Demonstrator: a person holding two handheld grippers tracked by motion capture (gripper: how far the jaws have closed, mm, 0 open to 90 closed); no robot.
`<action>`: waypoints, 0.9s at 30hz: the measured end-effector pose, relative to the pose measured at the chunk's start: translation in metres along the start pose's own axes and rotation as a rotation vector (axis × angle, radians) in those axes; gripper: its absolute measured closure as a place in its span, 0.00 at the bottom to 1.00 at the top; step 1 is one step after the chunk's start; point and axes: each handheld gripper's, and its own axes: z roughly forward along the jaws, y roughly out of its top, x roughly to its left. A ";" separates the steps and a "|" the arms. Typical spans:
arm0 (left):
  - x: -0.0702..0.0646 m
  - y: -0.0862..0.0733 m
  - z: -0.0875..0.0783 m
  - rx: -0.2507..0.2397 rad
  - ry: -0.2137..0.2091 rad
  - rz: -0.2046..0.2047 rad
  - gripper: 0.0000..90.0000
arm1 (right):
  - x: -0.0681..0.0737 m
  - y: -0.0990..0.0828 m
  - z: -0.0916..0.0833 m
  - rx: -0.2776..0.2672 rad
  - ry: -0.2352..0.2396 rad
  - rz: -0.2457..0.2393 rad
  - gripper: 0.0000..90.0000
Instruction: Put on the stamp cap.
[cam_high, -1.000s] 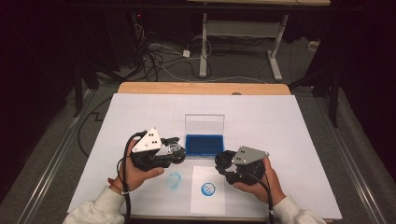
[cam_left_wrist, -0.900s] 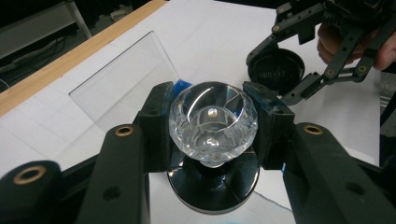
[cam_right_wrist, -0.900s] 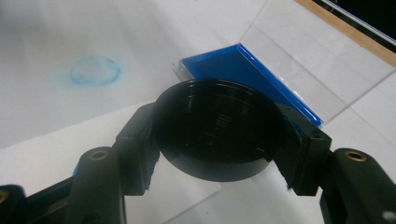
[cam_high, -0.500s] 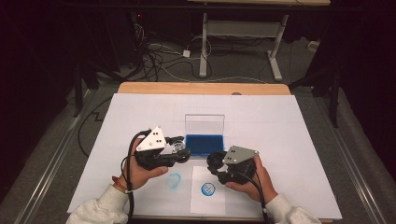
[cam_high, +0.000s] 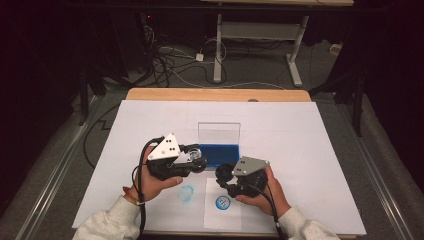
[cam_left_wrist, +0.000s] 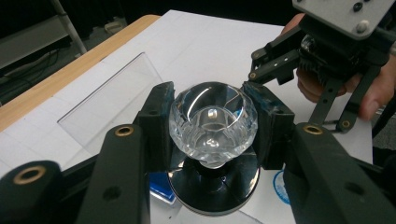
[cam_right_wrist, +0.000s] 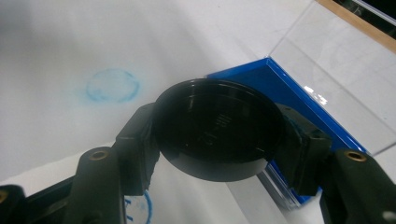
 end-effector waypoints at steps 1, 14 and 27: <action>0.000 0.000 0.001 0.002 0.000 0.003 0.60 | 0.001 0.001 0.001 -0.003 0.004 0.002 0.43; -0.003 0.006 0.008 -0.012 -0.022 0.010 0.60 | 0.008 0.012 0.015 -0.024 0.039 0.015 0.43; -0.007 0.010 0.017 -0.007 -0.042 0.024 0.61 | 0.009 0.019 0.021 -0.057 0.053 0.057 0.43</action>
